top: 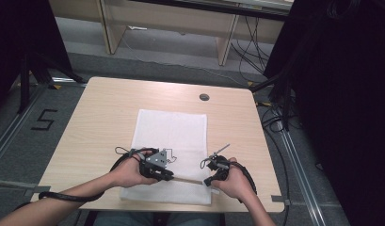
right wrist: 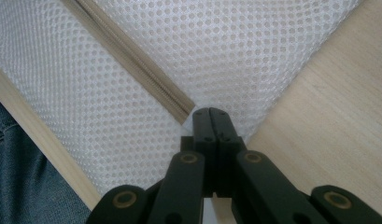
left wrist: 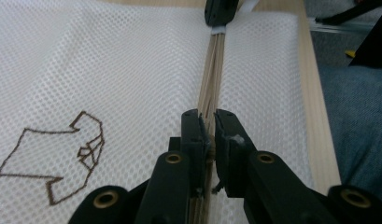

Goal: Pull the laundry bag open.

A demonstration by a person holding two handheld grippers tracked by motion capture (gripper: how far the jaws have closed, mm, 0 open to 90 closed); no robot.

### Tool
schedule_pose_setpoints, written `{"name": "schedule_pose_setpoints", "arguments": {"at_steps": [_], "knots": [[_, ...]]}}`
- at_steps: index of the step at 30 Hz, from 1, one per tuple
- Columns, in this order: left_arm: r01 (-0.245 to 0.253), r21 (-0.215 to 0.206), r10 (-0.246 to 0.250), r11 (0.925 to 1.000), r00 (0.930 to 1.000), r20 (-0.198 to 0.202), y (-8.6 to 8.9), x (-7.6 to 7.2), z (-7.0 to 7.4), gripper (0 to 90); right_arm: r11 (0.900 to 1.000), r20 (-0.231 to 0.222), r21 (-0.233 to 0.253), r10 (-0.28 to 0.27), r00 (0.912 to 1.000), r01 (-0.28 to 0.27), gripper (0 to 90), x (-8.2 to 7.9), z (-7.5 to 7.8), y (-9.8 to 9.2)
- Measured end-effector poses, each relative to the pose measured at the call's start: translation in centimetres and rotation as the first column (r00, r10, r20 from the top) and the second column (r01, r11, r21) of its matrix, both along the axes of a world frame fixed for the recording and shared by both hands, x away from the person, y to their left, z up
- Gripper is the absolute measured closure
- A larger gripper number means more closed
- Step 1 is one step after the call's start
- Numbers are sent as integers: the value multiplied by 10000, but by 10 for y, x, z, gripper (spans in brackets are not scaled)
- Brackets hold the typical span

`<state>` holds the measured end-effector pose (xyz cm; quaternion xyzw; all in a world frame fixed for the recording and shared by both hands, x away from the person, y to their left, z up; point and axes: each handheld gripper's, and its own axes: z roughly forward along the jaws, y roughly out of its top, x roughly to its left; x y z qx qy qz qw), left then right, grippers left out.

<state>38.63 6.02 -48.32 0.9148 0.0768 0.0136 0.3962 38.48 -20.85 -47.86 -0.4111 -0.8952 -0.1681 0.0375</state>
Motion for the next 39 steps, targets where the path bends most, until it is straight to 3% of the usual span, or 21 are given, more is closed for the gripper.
{"name": "schedule_pose_setpoints", "arguments": {"at_steps": [12, 13, 23, 24, 25, 27, 29, 33, 35, 36, 39], "knots": [[188, 26, -188, 9998, 9998, 104, 3, 1, 0, 821, 10000, 19, 39, 1, 10000, -1, 900, 0, 0, 0], [51, -41, -51, 10000, 10000, -64, 4, 0, 0, 822, 10000, -10, 36, -42, 10000, 42, 900, -1, 0, 0], [56, -87, -56, 9999, 10000, -38, 8, 0, 0, 822, 10000, 37, 53, 41, 10000, -41, 900, 0, -1, 1], [124, 7, -125, 9999, 9998, 133, 9, 1, 0, 822, 10000, 62, 47, 51, 10000, -51, 900, 0, -1, 0], [17, -95, -18, 10000, 10000, -67, 10, 0, -1, 822, 10000, 88, 47, 62, 9999, -63, 900, 0, -1, 0], [17, -65, -16, 10000, 10000, 19, 11, 0, -1, 822, 9999, -122, 73, -132, 9998, 133, 900, -1, 0, 1], [-35, -142, 34, 9999, 10000, -53, 11, -1, -1, 822, 10000, -25, 48, -9, 10000, 9, 900, 0, 0, 0], [45, 34, -45, 10000, 9999, 141, 13, 0, -1, 822, 9999, -92, 49, -107, 9999, 108, 900, -1, 0, 1], [-26, -138, 26, 9999, 10000, 5, 16, 1, -1, 822, 9999, -92, 59, -109, 9999, 110, 900, -1, 0, 1], [1, -3, -1, 10000, 9999, 164, 18, 0, 0, 822, 9999, -100, 62, -88, 9999, 89, 900, -1, 0, 1], [-63, -228, 61, 9997, 9999, -119, 22, 1, 0, 822, 10000, 4, 75, -21, 10000, 21, 900, 0, -1, 0]]}}
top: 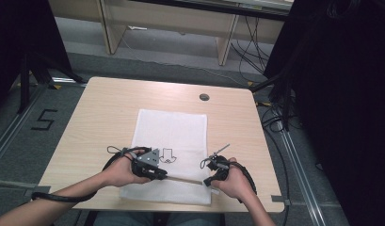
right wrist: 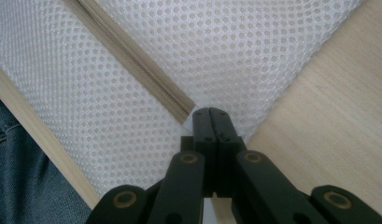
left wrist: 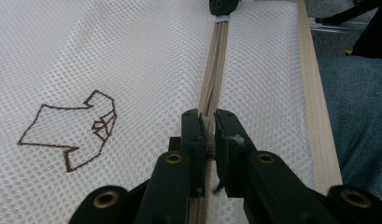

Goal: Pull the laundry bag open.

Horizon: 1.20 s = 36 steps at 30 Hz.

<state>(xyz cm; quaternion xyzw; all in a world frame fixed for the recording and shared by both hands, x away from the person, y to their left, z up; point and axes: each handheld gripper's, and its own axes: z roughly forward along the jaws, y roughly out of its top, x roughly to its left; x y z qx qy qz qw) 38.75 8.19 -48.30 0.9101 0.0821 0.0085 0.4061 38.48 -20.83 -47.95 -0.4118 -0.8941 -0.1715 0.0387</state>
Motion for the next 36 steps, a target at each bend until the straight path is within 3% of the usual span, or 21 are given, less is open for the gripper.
{"name": "schedule_pose_setpoints", "arguments": {"at_steps": [5, 7, 9, 14, 17, 21, 22, 24, 26, 28, 29, 32, 36], "knots": [[53, 35, -53, 10000, 10000, 70, 0, -1, 0, 822, 9999, 121, -40, 99, 9999, -99, 900, 0, 0, 0], [103, 409, -123, 9991, 9987, 494, 3, 0, 1, 822, 10000, -19, -44, -7, 10000, 7, 900, -1, 1, 0], [-94, 300, 85, 9995, 9995, 294, 9, 1, 0, 822, 9999, -122, -2, -105, 9999, 105, 900, -1, 1, 0], [-379, 72, 379, 9993, 9993, 66, 24, 2, 3, 822, 9997, 133, -13, 253, 9996, -253, 900, 2, -1, -1], [-254, 206, 247, 9995, 9992, 324, 23, 0, 4, 822, 9997, 117, -30, 229, 9997, -229, 900, 2, 0, 0], [-233, 226, 226, 9995, 9992, 315, 26, 1, 2, 822, 10000, -61, -5, -85, 9999, 85, 900, -1, 0, 1], [-311, 133, 310, 9994, 9995, 78, 27, 1, 2, 822, 10000, 6, -6, -3, 10000, 3, 900, 0, 0, 0], [-351, 361, 340, 9987, 9990, 289, 30, 1, 2, 822, 10000, 72, -19, 53, 10000, -53, 900, 1, 0, -1], [-451, 325, 444, 9985, 9988, 220, 35, 1, 2, 822, 9999, 81, 37, 104, 9999, -104, 900, 1, -1, -1], [-504, 27, 504, 9987, 9987, -37, 39, 1, 2, 822, 10000, 63, 0, 79, 9999, -79, 900, 1, 0, -1], [-484, 220, 478, 9986, 9986, 241, 40, 0, 3, 822, 10000, 85, 21, 65, 9999, -66, 900, 1, -1, -1], [-548, 104, 546, 9984, 9983, 226, 41, -2, 3, 822, 9997, 103, -22, 225, 9997, -225, 900, 2, 0, -1], [-580, 111, 576, 9983, 9978, 319, 41, -3, 2, 822, 10000, -5, -51, -33, 10000, 33, 900, 0, 0, 0]]}}
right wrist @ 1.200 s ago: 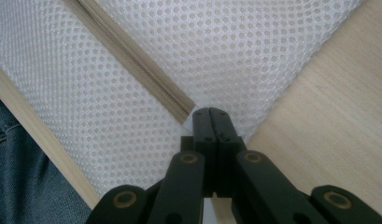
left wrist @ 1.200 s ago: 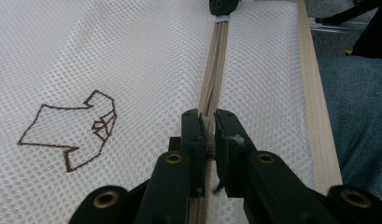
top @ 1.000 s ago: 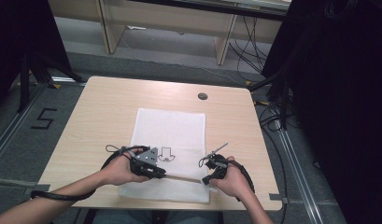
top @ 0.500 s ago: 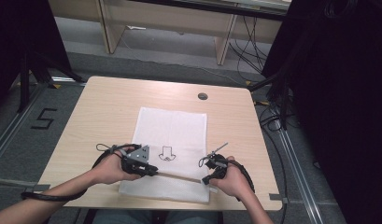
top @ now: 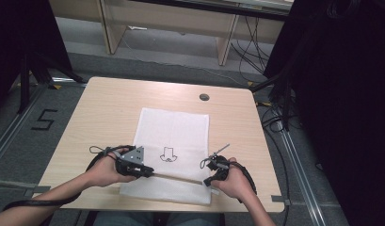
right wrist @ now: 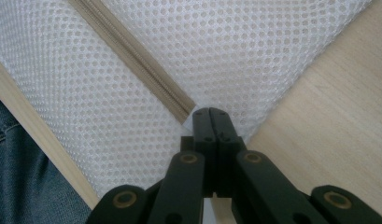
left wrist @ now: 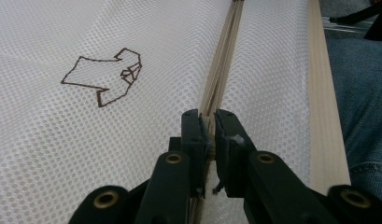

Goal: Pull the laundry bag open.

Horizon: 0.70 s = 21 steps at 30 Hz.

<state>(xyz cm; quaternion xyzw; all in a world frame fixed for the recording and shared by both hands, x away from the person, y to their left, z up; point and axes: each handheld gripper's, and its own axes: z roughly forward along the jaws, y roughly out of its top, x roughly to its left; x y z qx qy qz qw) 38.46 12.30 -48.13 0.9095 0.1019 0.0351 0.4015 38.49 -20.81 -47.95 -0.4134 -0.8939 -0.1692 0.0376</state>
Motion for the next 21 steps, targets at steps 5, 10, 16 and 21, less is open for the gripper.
{"name": "schedule_pose_setpoints", "arguments": {"at_steps": [5, 10, 16, 21], "knots": [[-168, 106, 170, 9998, 9998, -123, 8, 3, 0, 823, 10000, 74, -27, 44, 10000, -44, 900, 1, 0, -1], [-177, 246, 176, 9995, 9998, 60, 13, 0, 2, 823, 10000, 79, 40, 49, 10000, -49, 900, 1, -1, -1], [-194, 280, 193, 9994, 9998, 36, 18, 0, 0, 822, 10000, 63, 54, 59, 10000, -59, 900, 1, -1, -1], [-235, 196, 234, 9995, 9997, 33, 19, 0, 0, 823, 10000, 76, 31, 40, 10000, -40, 900, 1, 0, -1]]}}
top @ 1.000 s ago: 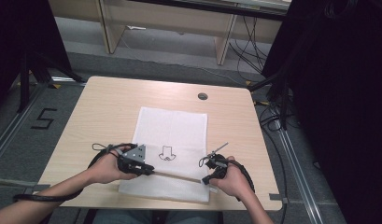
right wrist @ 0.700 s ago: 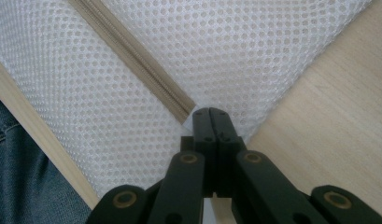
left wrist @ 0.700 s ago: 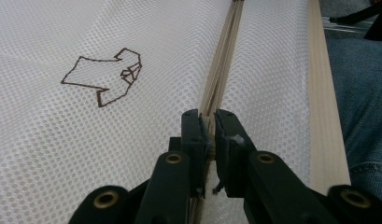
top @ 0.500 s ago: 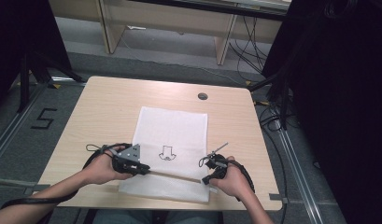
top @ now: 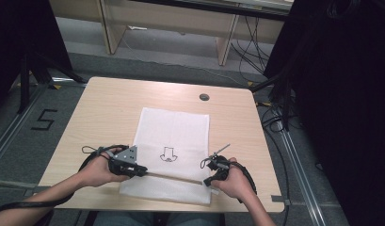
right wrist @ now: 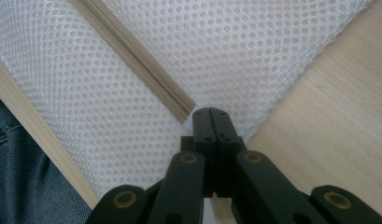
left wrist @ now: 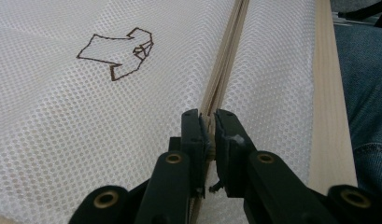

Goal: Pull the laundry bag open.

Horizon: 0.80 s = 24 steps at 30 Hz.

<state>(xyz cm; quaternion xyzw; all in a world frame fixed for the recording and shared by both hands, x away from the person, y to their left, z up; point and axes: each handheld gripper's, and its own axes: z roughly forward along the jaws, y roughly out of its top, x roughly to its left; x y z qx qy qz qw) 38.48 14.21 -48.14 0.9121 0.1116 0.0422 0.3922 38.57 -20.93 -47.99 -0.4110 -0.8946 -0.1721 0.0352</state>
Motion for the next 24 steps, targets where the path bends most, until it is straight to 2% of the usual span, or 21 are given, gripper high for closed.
{"name": "schedule_pose_setpoints", "arguments": {"at_steps": [1, 2, 3, 4, 5, 6, 9, 11, 16, 17, 18, 19, 21, 22, 24], "knots": [[4, 72, -4, 10000, 10000, 22, 0, 0, 0, 822, 10000, 27, 65, 59, 10000, -59, 900, 0, 0, 0], [63, 577, -86, 9983, 9992, 388, 2, 2, 0, 822, 10000, 2, 11, -2, 10000, 2, 900, 0, 0, 0], [10, 744, -50, 9972, 9985, 539, 4, 2, 0, 822, 10000, 9, 5, -2, 10000, 2, 900, 0, 0, 0], [-143, 257, 143, 9996, 9999, -1, 9, 5, -2, 822, 10000, 2, -3, -7, 10000, 7, 900, 0, 0, 0], [-356, -43, 355, 9994, 9991, -235, 10, 4, -3, 823, 9999, 11, 80, 64, 10000, -64, 900, 0, 0, 0], [-280, -146, 275, 9995, 9990, -360, 11, 5, -2, 822, 9999, 22, 99, 96, 10000, -96, 900, 1, -1, 0], [-170, 168, 169, 9997, 9998, 41, 8, 2, 1, 822, 9999, 35, 114, 88, 10000, -88, 900, 1, -1, 0], [-165, 33, 165, 9999, 9998, -74, 9, 2, 1, 822, 9999, 43, 92, 79, 10000, -79, 900, 1, -1, 0], [-187, 101, 187, 9998, 9998, -12, 11, 2, -2, 823, 10000, 1, 24, 1, 10000, -1, 900, 0, 0, 0], [-237, 179, 237, 9996, 9997, -36, 12, 2, -3, 822, 9999, -8, 104, 52, 10000, -52, 900, 0, -1, 0], [-256, 459, 250, 9986, 9996, 151, 13, 3, -4, 823, 9998, -67, 193, 51, 10000, -50, 900, 0, -1, 0], [-264, 791, 238, 9965, 9991, 338, 17, 5, -5, 823, 9999, -138, 87, -72, 9999, 74, 900, -1, 0, 1], [-635, 136, 639, 9979, 9974, -324, 25, 6, -6, 822, 9999, -150, 104, -12, 9999, 13, 900, -2, 0, 2], [-524, 552, 518, 9971, 9986, 127, 27, 6, -4, 822, 9999, -155, 104, -6, 9999, 8, 900, -1, 0, 2], [-578, 256, 579, 9980, 9983, -36, 29, 3, -3, 822, 9999, -140, 161, -36, 9999, 38, 900, -1, 0, 2]]}}
